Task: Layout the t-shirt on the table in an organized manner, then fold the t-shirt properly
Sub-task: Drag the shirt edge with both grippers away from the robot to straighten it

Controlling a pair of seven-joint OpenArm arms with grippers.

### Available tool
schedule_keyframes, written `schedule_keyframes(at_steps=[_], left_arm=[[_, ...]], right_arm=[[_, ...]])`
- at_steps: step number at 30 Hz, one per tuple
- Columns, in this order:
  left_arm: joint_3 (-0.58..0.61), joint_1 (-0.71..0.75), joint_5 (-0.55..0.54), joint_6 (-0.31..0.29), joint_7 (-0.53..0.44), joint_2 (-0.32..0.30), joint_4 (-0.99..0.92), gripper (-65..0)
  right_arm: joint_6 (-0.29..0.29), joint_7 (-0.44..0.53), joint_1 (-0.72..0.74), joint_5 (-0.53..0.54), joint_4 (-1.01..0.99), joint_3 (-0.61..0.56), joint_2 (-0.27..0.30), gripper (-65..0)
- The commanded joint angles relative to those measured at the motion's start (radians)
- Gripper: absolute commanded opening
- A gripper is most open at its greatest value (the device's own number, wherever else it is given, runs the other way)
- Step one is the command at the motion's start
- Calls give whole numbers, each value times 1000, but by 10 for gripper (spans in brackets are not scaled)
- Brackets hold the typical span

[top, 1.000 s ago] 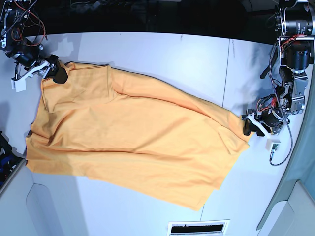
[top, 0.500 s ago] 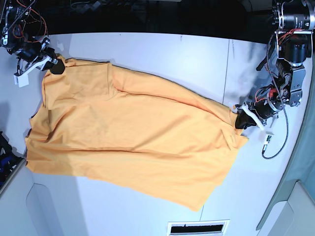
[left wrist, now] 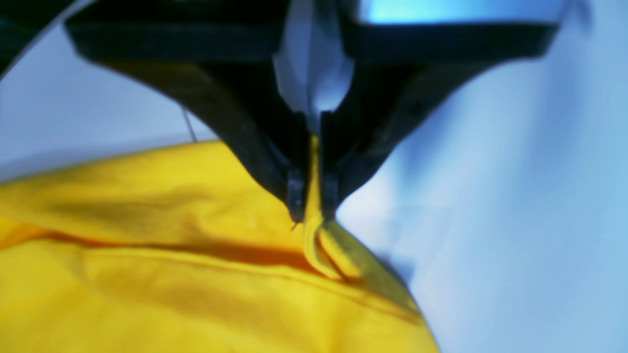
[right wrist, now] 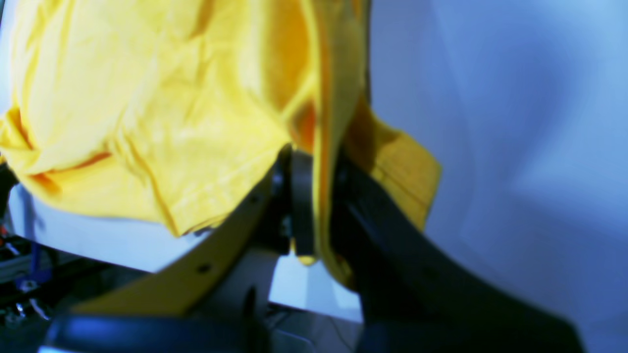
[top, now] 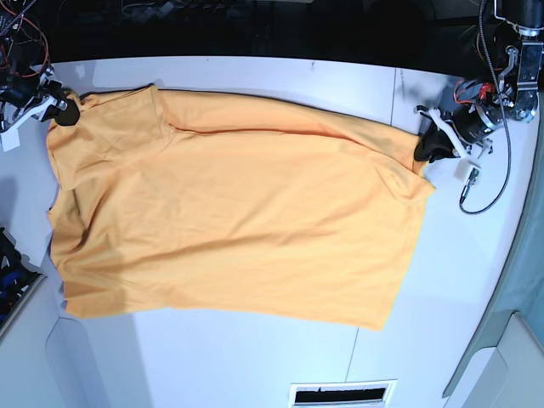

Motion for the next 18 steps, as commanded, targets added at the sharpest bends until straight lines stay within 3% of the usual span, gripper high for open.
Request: schedule_keyframes(at_steps=[1, 12, 18], left_arm=[[-18, 23, 15, 17, 3, -17, 37, -650], [-128, 225, 66, 18, 3, -17, 207, -650], [-135, 255, 96, -24, 3, -17, 212, -650]], right_arm=[[4, 10, 5, 17, 13, 8, 32, -650], [4, -14, 5, 16, 13, 8, 85, -650], [5, -16, 5, 17, 13, 8, 88, -650]])
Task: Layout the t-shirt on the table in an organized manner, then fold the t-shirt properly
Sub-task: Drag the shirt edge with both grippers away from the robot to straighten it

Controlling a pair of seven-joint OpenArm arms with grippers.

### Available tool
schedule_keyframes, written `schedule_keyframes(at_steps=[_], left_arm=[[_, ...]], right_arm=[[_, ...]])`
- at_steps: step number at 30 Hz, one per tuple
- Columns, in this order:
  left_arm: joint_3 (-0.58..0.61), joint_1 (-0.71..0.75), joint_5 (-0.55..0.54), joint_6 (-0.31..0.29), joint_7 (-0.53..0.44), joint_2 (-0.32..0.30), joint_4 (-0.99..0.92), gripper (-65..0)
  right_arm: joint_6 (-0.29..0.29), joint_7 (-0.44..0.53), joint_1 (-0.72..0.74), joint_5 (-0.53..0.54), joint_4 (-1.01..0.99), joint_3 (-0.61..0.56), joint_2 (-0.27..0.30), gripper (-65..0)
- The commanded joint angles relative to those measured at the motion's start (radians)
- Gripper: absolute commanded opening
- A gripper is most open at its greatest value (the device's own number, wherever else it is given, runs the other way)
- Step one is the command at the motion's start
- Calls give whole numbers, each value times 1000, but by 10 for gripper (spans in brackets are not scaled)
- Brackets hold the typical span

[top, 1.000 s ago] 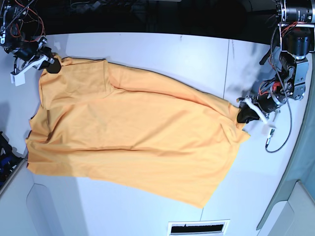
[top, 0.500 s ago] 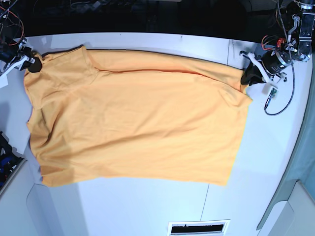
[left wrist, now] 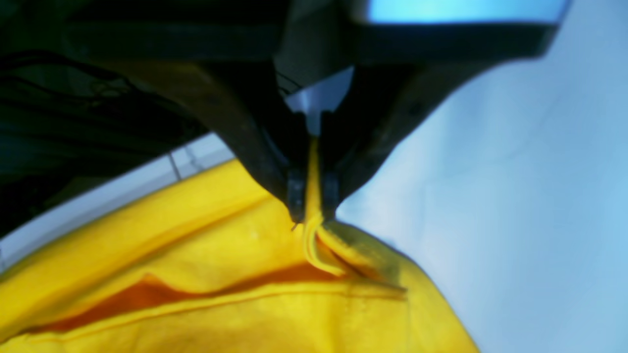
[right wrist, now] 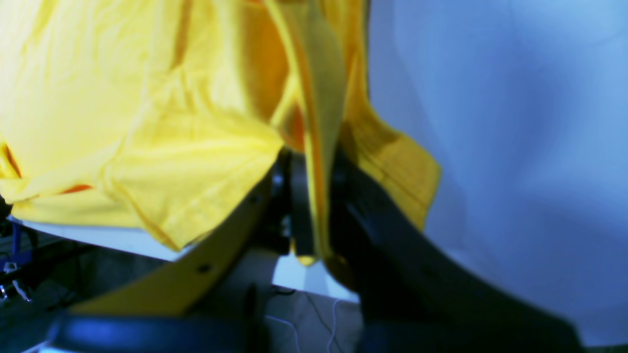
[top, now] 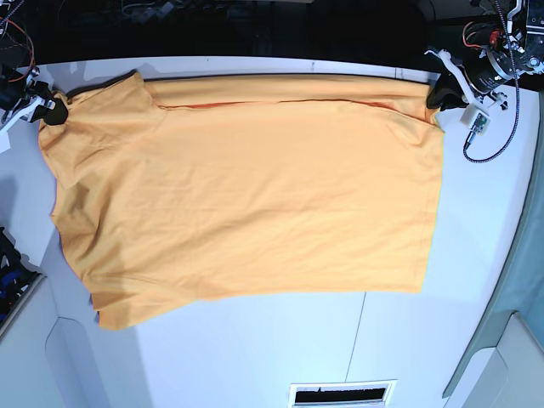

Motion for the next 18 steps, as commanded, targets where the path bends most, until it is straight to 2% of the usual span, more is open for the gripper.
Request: schedule_keyframes(at_steps=[1, 3, 6, 11, 12, 14, 15, 16, 18], left_arm=[[-15, -2, 4, -1, -10, -19, 12, -650], [-15, -3, 4, -6, -10, -19, 12, -650], [-15, -2, 4, -5, 29, -19, 12, -582], [-15, 0, -21, -5, 43, -16, 12, -511], [-15, 0, -37, -5, 54, -17, 12, -477], [-15, -9, -89, -5, 116, -17, 13, -356], [-15, -16, -117, -5, 151, -17, 13, -304], [-15, -24, -146, -5, 187, -17, 13, -282], [-19, -31, -191, -10, 215, -17, 13, -281]], right_arm=[[-4, 24, 5, 6, 13, 10, 33, -650], [-4, 23, 5, 3, 13, 10, 33, -650], [-4, 16, 5, -8, 13, 11, 33, -650], [-4, 21, 5, 4, 13, 11, 33, -650], [-4, 20, 5, 6, 13, 11, 33, -650], [-4, 20, 5, 14, 13, 10, 33, -650], [-4, 20, 5, 19, 13, 11, 33, -629], [-4, 20, 5, 23, 13, 11, 33, -552], [-4, 25, 5, 31, 13, 11, 33, -411]])
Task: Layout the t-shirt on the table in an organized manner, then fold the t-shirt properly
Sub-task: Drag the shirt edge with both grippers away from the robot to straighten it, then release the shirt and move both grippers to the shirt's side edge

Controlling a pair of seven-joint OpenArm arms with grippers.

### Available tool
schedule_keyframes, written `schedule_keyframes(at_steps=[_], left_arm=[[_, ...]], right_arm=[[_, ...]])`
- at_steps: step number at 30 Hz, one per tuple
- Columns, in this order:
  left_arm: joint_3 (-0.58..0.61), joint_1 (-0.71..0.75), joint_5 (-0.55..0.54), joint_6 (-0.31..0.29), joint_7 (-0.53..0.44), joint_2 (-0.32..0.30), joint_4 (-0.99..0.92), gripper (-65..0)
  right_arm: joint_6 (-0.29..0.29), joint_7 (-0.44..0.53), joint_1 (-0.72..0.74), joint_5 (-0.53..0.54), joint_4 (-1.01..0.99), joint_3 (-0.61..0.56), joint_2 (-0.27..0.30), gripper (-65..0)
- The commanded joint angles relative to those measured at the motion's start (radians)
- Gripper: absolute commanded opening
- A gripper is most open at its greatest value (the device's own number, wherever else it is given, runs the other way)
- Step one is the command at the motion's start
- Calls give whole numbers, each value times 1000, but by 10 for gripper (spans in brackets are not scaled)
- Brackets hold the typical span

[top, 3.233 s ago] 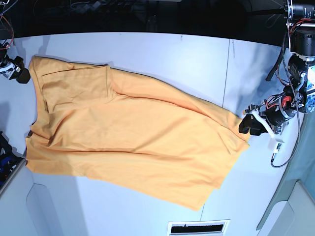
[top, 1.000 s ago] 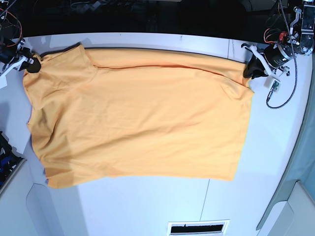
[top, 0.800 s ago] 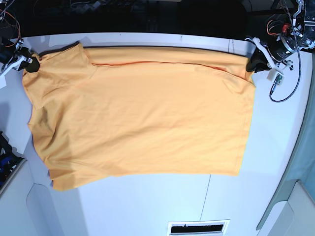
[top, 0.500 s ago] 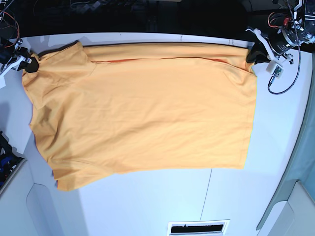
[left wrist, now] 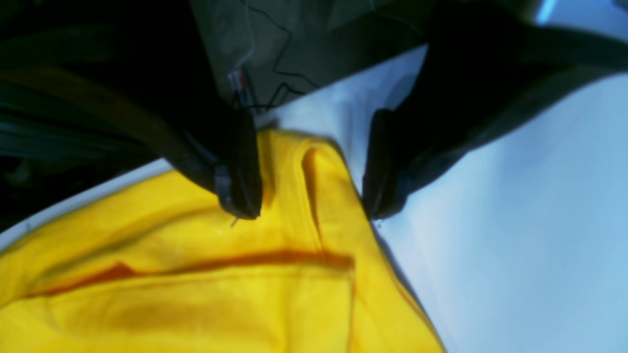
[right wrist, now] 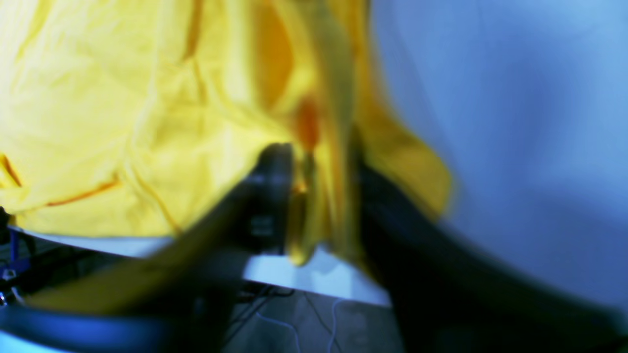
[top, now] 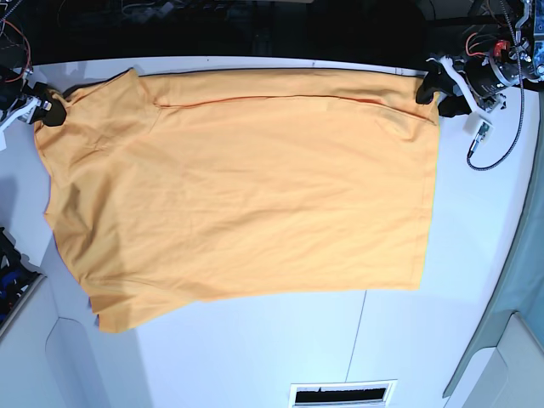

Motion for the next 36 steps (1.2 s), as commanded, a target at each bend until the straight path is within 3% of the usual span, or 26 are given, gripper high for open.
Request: schedule_keyframes(at_steps=[1, 3, 8, 14, 18, 20, 27, 34, 36], left_arm=[[-15, 6, -27, -15, -5, -14, 12, -281], [-45, 6, -82, -54, -4, -14, 14, -281], [-163, 6, -153, -54, 13, -14, 34, -281], [-217, -11, -233, -54, 40, -14, 99, -281], [-200, -50, -271, -54, 40, -14, 102, -281], [-182, -76, -270, -54, 40, -14, 102, -281], [-71, -187, -172, 45, 40, -29, 89, -281], [14, -325, -135, 65, 40, -33, -72, -281], [22, -381, -136, 65, 40, -33, -150, -281]], right_arm=[[2, 24, 5, 21, 13, 11, 27, -366], [2, 33, 6, 21, 13, 17, 28, -339], [1, 71, 14, 29, 14, 87, 32, -340], [1, 224, 83, -23, 14, 151, 32, -340], [-6, 271, 194, -106, 13, 111, 32, -339], [-37, 307, 256, -178, 11, 68, 32, -340], [-213, 413, 493, -481, -130, -98, 34, -339], [-220, 566, 616, -525, -470, -123, 79, -340], [-200, 578, 623, -526, -539, -123, 80, -340]])
